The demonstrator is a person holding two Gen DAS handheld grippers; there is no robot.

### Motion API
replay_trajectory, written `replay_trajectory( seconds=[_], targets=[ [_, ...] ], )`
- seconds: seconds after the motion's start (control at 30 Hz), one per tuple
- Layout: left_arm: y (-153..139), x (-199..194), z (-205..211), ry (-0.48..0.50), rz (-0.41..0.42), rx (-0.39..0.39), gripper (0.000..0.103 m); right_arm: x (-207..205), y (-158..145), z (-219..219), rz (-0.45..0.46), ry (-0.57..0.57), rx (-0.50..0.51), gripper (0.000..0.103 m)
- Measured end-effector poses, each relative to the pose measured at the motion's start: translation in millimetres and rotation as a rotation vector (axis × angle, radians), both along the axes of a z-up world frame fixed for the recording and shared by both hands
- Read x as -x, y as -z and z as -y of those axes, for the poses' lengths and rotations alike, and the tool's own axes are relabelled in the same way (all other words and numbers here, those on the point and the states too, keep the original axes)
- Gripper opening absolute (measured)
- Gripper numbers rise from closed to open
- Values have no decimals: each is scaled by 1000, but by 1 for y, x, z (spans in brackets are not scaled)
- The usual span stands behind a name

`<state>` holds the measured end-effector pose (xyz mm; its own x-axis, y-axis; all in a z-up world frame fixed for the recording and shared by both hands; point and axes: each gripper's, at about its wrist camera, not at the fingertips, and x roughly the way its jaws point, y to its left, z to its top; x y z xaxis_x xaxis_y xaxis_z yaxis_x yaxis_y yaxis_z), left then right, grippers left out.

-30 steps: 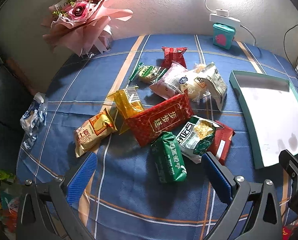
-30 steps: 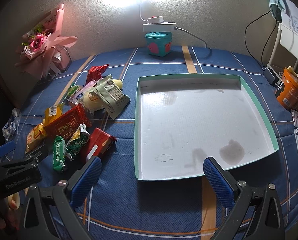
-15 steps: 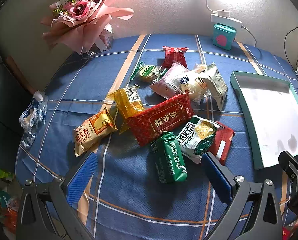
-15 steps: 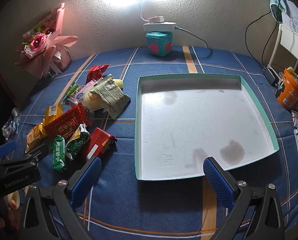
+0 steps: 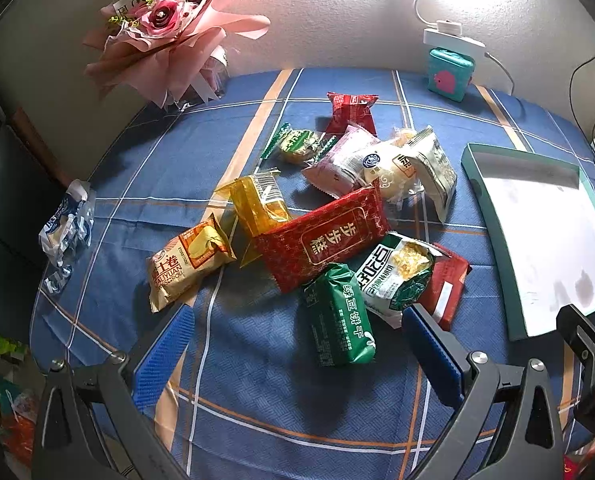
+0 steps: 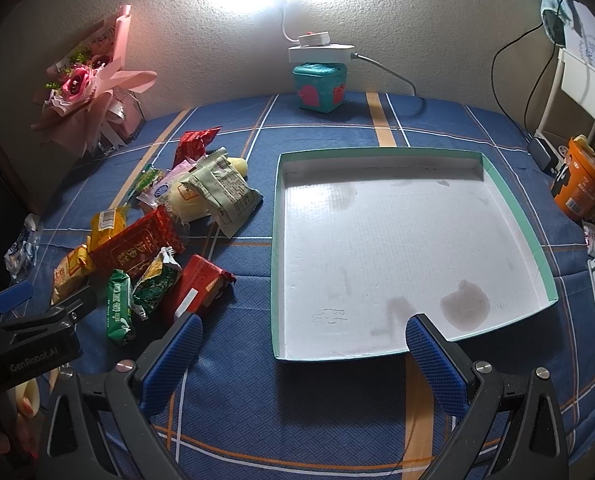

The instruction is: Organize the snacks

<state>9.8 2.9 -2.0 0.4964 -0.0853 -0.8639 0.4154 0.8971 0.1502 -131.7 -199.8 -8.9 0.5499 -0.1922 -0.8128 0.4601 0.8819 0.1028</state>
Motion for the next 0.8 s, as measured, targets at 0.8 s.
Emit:
replay_trajectory(
  seconds=[0.8],
  targets=[
    [-3,-10,-17,-61,-9,55,103,-5,2,-5,7,-12,-7,103]
  ],
)
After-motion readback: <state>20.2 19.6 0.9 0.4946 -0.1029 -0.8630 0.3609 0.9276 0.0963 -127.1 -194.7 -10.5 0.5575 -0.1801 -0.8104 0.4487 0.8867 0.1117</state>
